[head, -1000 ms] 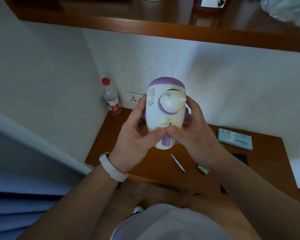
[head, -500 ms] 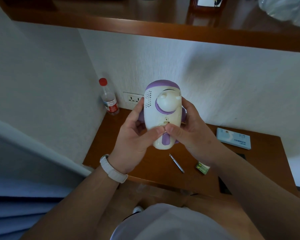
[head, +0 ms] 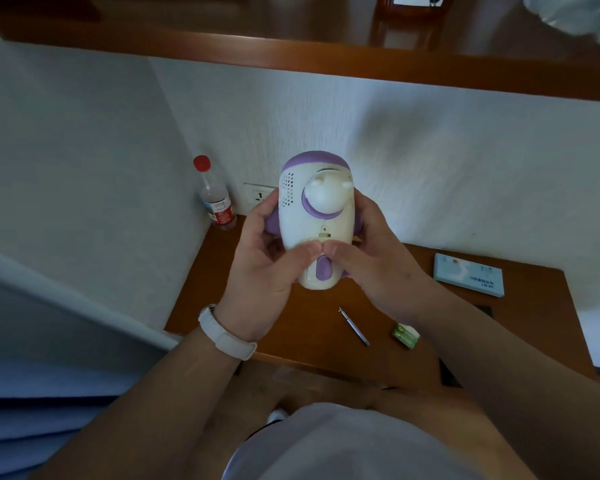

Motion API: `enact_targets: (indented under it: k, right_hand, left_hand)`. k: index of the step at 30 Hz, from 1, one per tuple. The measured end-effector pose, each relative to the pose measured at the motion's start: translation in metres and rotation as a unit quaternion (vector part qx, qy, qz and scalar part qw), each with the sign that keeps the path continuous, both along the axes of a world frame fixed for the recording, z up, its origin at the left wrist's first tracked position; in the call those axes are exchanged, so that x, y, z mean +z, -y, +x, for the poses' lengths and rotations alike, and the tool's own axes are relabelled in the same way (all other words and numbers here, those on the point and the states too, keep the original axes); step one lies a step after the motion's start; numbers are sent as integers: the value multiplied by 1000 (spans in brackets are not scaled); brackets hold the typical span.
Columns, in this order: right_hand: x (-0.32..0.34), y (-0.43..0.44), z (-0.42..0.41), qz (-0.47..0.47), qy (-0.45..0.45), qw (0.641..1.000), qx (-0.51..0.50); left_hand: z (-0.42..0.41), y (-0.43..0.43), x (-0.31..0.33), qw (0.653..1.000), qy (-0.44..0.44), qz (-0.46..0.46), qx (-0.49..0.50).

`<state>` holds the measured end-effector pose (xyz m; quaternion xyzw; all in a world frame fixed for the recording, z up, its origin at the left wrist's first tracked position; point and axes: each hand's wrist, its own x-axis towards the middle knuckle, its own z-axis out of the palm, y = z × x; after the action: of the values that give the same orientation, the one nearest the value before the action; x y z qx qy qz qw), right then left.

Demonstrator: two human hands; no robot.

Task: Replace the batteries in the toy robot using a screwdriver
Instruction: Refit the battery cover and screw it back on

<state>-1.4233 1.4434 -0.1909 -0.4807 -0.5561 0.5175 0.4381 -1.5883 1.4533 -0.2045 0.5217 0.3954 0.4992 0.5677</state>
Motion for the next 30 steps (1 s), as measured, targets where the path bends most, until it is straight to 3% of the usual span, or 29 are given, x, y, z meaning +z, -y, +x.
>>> enact_targets:
  k: [15,22,30]
  right_hand:
    - [-15,-14,-12,-34,-8,999,2]
    - [-19,-19,-17,-63,-76,995,2]
    - [-28,-22,-15,-73,-85,994,-2]
  left_hand:
    - [-17,-11,-18,999,-6,-52,-7]
    - [-22,-14,-23,999,-34,-33,-7]
    - [-23,-11,-31,999,-48,-23,3]
